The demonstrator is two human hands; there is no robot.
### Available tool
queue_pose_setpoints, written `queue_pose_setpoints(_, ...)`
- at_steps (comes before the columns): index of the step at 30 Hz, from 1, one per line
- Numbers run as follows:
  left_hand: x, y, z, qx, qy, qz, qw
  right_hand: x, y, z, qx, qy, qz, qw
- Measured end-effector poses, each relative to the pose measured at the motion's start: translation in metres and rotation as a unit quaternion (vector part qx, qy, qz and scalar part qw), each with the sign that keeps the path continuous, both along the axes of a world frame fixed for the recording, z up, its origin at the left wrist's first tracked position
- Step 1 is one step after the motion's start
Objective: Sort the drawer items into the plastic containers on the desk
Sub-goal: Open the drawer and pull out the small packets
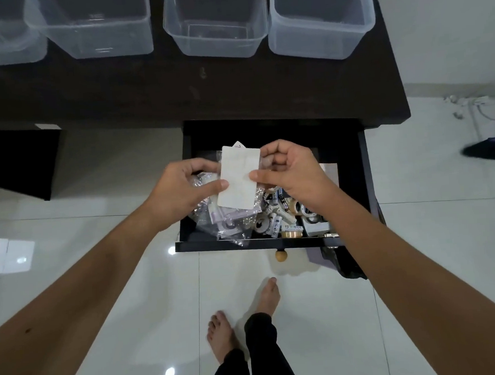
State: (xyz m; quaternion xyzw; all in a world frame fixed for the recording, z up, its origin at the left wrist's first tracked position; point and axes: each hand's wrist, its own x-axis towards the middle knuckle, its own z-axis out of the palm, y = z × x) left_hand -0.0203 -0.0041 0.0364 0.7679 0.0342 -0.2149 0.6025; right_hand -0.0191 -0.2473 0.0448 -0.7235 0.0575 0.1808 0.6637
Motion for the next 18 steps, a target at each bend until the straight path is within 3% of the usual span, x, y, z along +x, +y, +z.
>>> queue_pose_setpoints(4, -0.001, 0.026, 0.000, 0.014, -0.012, 0.042, 0.999, 0.002, 0.007, -0.010, -0.006, 0.013, -0.016, 1.000)
queue_pose_setpoints(9, -0.004, 0.065, -0.007, 0.049, -0.031, 0.084, 0.995, 0.004, 0.003, -0.044, -0.175, -0.027, -0.005, 0.984)
queue_pose_setpoints(18, -0.012, 0.077, -0.017, 0.019, -0.079, 0.085, 0.993, 0.002, 0.024, -0.070, -0.309, -0.047, 0.040, 0.949)
